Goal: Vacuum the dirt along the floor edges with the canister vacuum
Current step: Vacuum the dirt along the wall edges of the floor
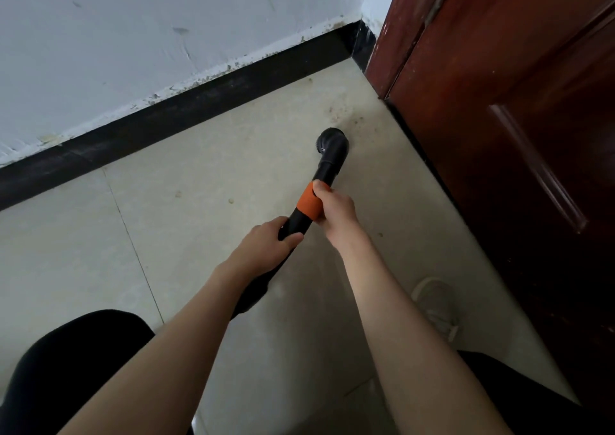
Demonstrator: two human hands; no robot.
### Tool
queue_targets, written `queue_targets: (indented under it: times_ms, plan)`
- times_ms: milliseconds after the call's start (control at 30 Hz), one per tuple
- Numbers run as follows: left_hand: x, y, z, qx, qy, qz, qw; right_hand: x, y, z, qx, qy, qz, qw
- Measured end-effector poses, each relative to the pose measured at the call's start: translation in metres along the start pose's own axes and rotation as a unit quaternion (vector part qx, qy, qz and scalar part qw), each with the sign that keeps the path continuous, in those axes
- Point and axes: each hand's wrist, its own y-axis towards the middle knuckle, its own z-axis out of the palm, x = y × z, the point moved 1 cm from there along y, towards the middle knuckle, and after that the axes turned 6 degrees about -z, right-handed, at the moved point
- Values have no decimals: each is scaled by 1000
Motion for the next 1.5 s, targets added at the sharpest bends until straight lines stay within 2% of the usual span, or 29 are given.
queue_targets:
  times_ms: [233,433,700,1067,1300,1500]
  plan:
    - [-16,-3,24,53,52,40,996,-15,-17,-45,-82,77,6,994]
    - [-40,15,29,59,66,54,995,1,-9,-61,-117,94,-2,989]
    - [-42,32,12,15,40,42,998,19,11,-43,-73,70,-16,995]
    - [-34,52,-35,-28,20,-16,999,45,42,17,-9,11,-13,1000]
    - [-41,71,-61,-31,38,-30,998,69,48,35,0,20,1,1000]
    - [-35,50,-37,-32,26,-13,999,50,34,23,-10,-7,-4,1000]
